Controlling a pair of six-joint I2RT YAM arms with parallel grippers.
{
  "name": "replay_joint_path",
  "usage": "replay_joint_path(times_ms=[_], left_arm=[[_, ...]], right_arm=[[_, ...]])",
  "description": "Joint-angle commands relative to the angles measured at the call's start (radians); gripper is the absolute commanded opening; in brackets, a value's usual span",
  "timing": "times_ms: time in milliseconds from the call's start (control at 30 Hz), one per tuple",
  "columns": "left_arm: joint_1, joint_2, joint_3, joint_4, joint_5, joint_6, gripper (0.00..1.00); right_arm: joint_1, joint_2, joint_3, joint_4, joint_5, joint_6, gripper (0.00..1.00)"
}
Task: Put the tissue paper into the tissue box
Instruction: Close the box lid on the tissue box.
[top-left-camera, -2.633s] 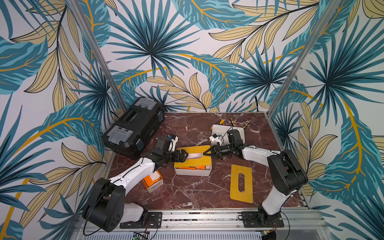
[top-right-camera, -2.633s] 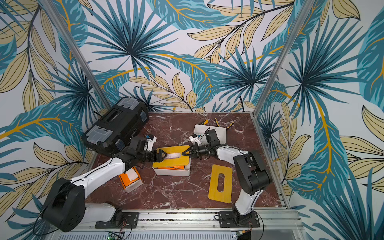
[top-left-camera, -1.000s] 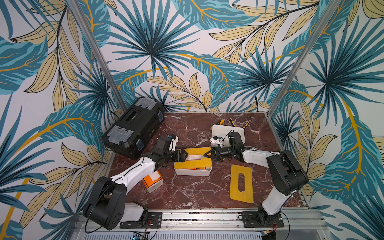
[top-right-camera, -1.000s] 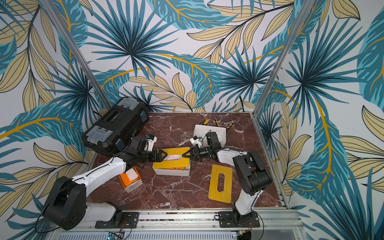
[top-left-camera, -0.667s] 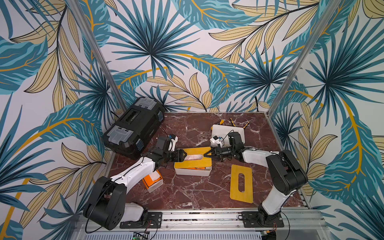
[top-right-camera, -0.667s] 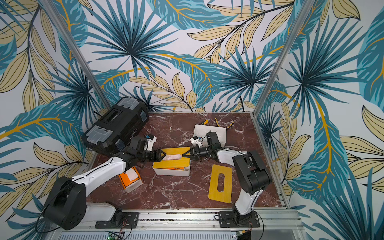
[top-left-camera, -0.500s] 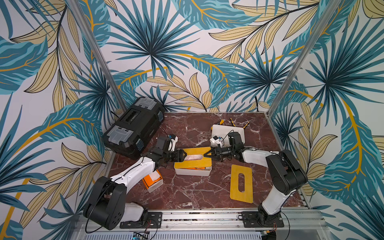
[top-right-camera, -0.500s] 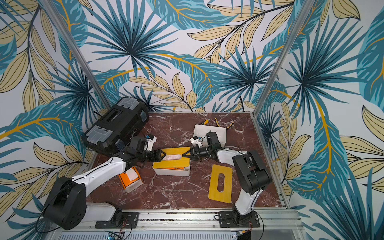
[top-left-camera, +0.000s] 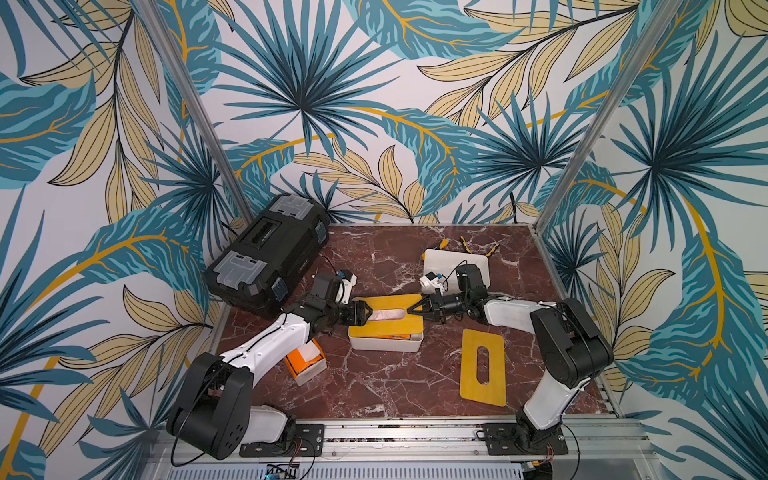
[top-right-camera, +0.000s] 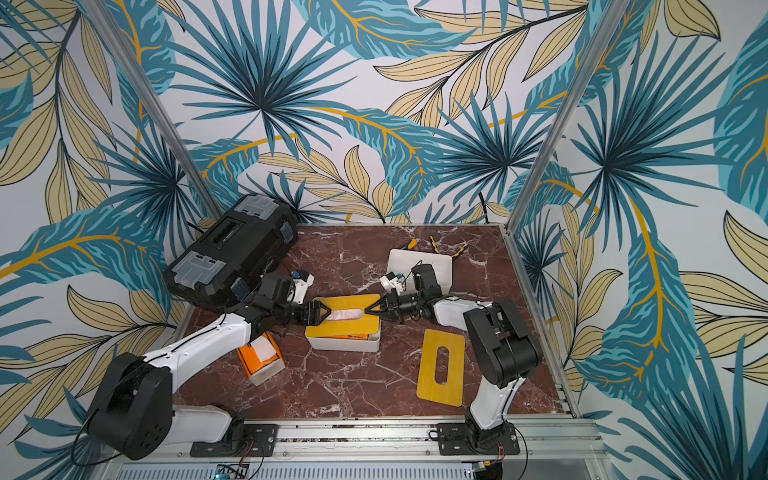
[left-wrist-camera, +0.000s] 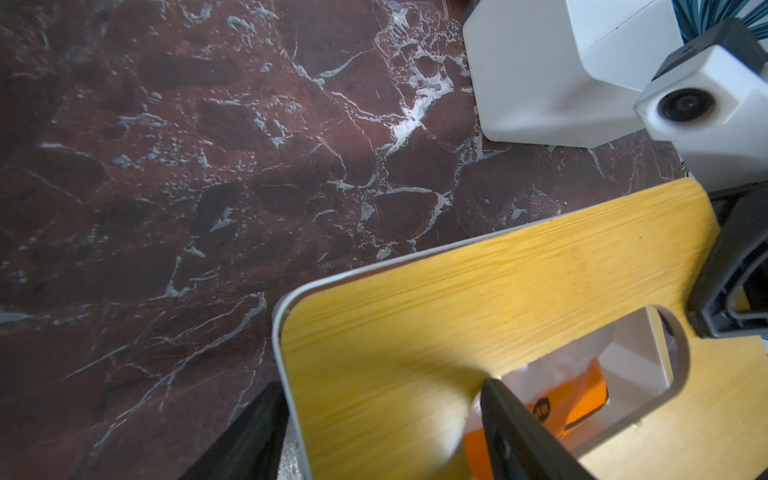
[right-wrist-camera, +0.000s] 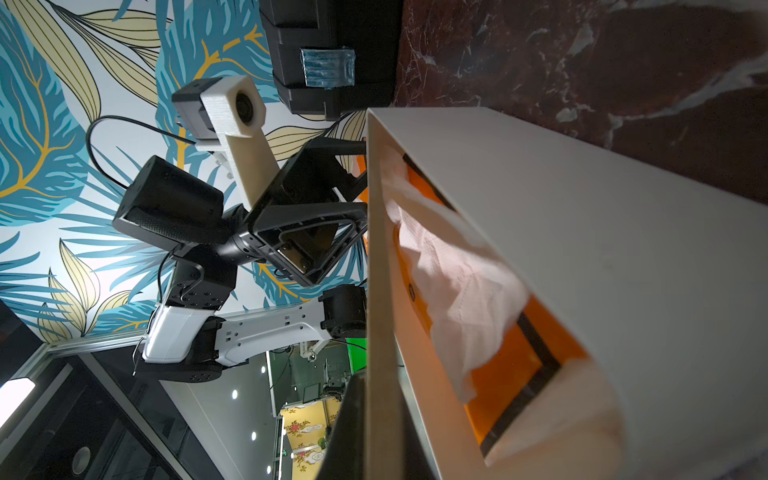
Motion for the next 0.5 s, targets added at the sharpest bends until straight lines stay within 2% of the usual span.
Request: replay_joint_path(times_ms=[0,467], left_arm=[[-0.005,0.027,0.014,-0.093,0.014,0.024,0.71],[-0.027,0.047,0.053,-0.168,-0.021,0.046,0.7]], right_arm=[[0.004,0.029,-0.015,0.009,0.031,0.011,0.0],[0.006,0.05,-0.015,0.03,0.037,0.028,0.0]])
